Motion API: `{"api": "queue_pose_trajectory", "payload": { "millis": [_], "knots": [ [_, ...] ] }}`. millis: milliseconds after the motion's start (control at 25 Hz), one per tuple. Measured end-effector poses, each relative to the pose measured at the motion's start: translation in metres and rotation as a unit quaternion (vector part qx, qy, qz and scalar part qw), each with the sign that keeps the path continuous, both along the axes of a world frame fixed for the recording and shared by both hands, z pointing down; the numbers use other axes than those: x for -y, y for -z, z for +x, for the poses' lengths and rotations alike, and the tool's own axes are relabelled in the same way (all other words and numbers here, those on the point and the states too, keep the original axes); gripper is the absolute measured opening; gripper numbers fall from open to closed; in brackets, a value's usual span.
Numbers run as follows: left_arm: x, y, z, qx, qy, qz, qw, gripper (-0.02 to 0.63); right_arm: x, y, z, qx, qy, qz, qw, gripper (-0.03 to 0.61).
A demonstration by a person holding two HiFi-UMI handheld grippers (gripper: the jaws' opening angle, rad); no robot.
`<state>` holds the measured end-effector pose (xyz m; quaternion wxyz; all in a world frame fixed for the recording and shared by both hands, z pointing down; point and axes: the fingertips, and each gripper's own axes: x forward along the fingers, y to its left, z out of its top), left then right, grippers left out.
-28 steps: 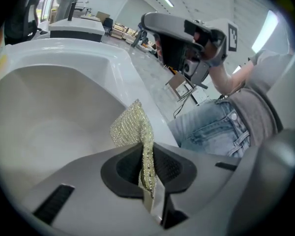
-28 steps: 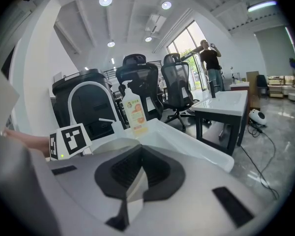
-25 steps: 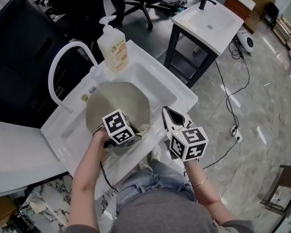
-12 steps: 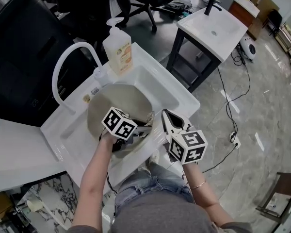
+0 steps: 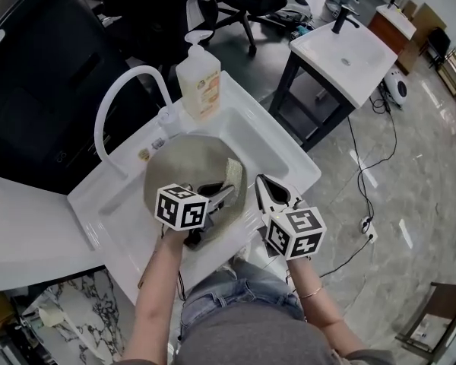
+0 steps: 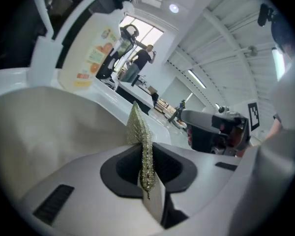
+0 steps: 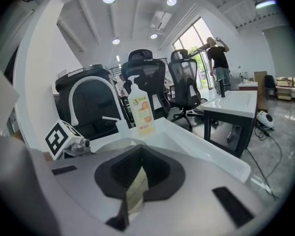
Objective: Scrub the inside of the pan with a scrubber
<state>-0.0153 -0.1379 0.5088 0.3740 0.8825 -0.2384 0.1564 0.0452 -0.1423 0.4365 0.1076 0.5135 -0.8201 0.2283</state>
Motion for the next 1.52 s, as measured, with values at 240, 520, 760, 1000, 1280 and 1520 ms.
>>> {"api": "queue_pose_trajectory", "payload": {
  "millis": [240, 520, 760, 1000, 1280, 1520],
  "knots": [
    [-0.002, 0.009, -0.032, -0.057, 0.025, -0.017, 0.9979, 0.059, 0.006, -0.004, 0.002, 0.001, -0.005, -0.002, 1.000, 0.011],
    [-0.009, -0.047, -0.024, 0.035, -0.012, -0.066, 0.9971, 0.058, 0.009, -0.006, 0.013, 0.003, -0.013, -0.008, 1.000, 0.011],
    [0.014, -0.083, -0.041, 0.161, 0.055, -0.048, 0.9843, 0.058, 0.011, -0.011, 0.015, 0.003, -0.011, -0.010, 1.000, 0.011],
    [0.031, -0.105, -0.044, 0.270, 0.075, -0.002, 0.9598, 0.058, 0.016, -0.012, 0.021, 0.002, -0.012, -0.012, 1.000, 0.011],
    [0.043, -0.113, -0.047, 0.329, 0.090, 0.022, 0.9397, 0.058, 0.016, -0.021, 0.015, 0.000, 0.004, -0.024, 1.000, 0.011],
    [0.059, -0.110, -0.067, 0.371, 0.118, 0.056, 0.9193, 0.059, 0.012, -0.031, -0.007, -0.002, 0.036, -0.037, 0.999, 0.011]
  ]
}}
